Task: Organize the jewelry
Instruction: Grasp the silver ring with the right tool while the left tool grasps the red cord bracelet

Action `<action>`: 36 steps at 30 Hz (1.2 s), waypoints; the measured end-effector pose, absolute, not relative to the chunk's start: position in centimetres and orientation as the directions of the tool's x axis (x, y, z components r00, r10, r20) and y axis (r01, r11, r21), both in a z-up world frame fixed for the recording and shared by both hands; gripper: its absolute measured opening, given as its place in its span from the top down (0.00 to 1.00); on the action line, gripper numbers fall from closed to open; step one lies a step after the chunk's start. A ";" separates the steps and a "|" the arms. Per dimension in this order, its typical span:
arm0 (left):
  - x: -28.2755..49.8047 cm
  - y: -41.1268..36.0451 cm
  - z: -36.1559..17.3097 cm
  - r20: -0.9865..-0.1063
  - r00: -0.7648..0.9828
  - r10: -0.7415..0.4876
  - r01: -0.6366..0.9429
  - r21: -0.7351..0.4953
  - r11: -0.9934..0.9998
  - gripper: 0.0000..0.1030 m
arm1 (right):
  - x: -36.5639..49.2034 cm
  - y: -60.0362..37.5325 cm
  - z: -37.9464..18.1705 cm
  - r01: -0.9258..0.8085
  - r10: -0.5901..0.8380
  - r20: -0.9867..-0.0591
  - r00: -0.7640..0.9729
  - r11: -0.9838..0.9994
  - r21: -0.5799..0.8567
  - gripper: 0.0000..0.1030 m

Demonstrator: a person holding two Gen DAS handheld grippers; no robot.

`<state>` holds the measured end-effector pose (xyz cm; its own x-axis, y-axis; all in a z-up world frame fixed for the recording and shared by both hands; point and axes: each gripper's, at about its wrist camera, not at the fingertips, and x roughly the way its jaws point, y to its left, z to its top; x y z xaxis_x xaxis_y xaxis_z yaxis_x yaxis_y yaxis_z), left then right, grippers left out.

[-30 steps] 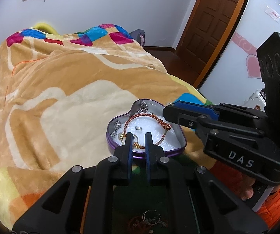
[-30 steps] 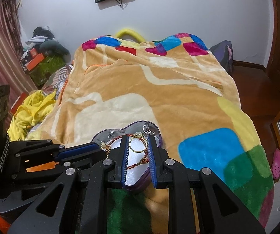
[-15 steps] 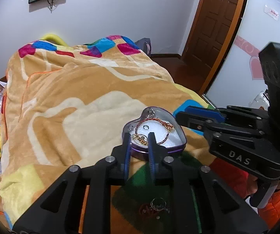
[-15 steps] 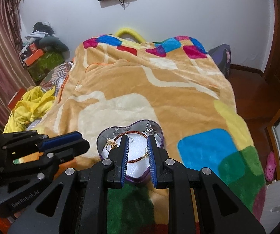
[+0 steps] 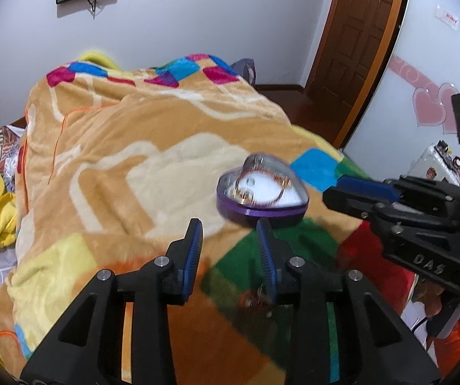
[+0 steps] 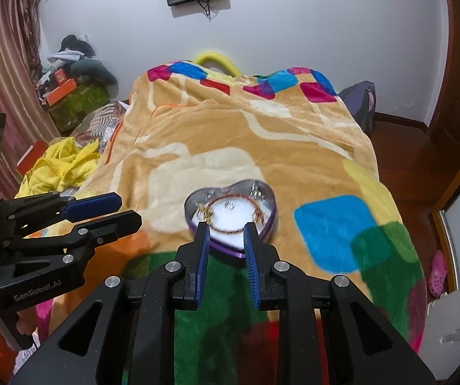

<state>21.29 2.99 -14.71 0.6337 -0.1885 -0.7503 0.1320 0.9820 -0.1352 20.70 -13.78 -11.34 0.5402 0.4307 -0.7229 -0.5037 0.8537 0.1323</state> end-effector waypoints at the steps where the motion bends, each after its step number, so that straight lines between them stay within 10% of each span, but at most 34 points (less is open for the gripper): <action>1: 21.1 3.1 -15.1 -0.758 0.626 -0.184 0.129 -0.132 0.983 0.67 | 20.4 -13.8 -11.5 -0.502 0.430 -0.725 0.538 0.855 0.134 0.75; 24: 17.2 5.0 -17.7 -0.787 0.586 -0.195 0.096 -0.171 0.981 0.67 | 17.7 -9.8 -17.9 -0.550 0.469 -0.805 0.363 0.805 0.221 0.68; 36: 17.6 3.6 -18.4 -0.784 0.574 -0.237 0.134 -0.195 0.972 0.67 | 17.2 -10.8 -17.1 -0.562 0.491 -0.774 0.400 0.798 0.216 0.81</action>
